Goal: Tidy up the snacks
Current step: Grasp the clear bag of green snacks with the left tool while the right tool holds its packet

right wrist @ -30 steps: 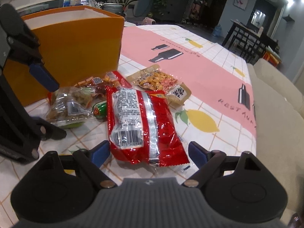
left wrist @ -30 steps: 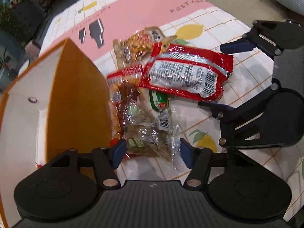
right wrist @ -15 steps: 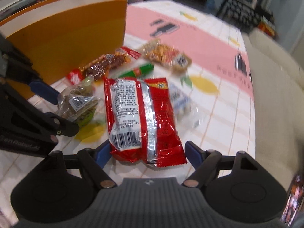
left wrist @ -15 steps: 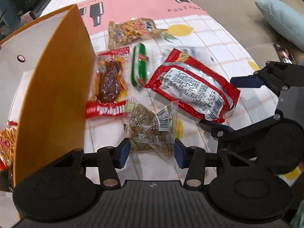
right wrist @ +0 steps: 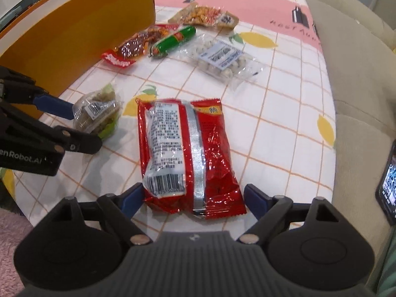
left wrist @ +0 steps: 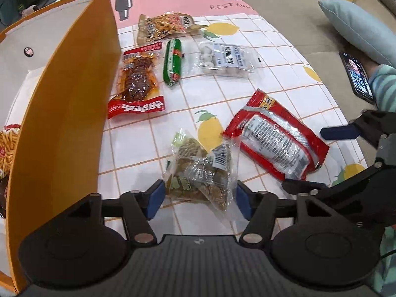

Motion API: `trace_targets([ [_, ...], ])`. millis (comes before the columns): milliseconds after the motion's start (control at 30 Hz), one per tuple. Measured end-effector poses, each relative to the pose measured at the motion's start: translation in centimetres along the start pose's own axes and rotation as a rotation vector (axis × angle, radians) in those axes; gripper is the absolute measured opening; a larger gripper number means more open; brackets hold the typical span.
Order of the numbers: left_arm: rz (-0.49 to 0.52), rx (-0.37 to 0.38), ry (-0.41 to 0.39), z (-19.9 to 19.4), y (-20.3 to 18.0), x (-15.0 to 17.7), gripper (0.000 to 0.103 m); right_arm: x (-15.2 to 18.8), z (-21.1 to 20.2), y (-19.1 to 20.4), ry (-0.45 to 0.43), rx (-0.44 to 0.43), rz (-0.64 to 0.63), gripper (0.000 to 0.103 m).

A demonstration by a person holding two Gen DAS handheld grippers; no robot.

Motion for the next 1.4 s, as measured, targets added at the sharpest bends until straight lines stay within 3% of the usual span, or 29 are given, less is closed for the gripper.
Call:
trace_targets([
  [167, -0.04, 0.026, -0.05, -0.6, 0.1, -0.6, 0.088, -1.1, -0.8, 0.3, -0.074, -0.031, 0.014, 0.097],
  [400, -0.086, 0.007, -0.053, 0.5, 0.6, -0.8, 0.088, -2.6, -0.1, 0.5, -0.145, -0.035, -0.017, 0.097],
  [600, -0.112, 0.0, -0.038, 1.2, 1.0, -0.7, 0.087, -2.8, 1.8, 0.4, -0.127, -0.044, -0.003, 0.096],
  [700, -0.102, -0.009, -0.029, 1.5, 0.9, -0.6, 0.087, -2.4, 2.5, 0.4, -0.1, -0.041, -0.004, 0.09],
  [800, -0.085, -0.009, -0.032, 1.5, 0.6, -0.6, 0.083, -2.1, 2.7, 0.4, -0.088, -0.04, -0.003, 0.088],
  [1133, -0.053, -0.043, -0.036, 1.7, 0.3, -0.6, 0.074, -2.1, 2.0, 0.6, -0.089, -0.03, -0.02, 0.069],
  [1200, -0.041, -0.053, -0.038, 1.7, 0.2, -0.6, 0.072, -2.0, 2.0, 0.7, -0.089, -0.031, -0.026, 0.068],
  [1233, -0.031, -0.064, -0.036, 1.8, 0.2, -0.5, 0.063, -2.0, 2.0, 0.8, -0.087, -0.032, -0.027, 0.068],
  [1300, 0.005, -0.092, -0.04, 1.7, 0.1, -0.4, 0.061, -2.1, 2.0, 0.9, -0.085, -0.031, -0.025, 0.068],
  [1400, -0.039, -0.069, -0.041, 1.4, 0.2, -0.3, 0.061, -2.0, 1.8, 0.8, -0.08, -0.027, -0.011, 0.068],
])
Point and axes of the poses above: each gripper's, at about its wrist camera, not at the fingertips, and z roughly the way its jaws point, y to its left, x to its underside, the point moved 9 cm from there along z, roughly the way its jaws point, and after that the axes turned 13 degrees about -y, right-handed, at the moved point
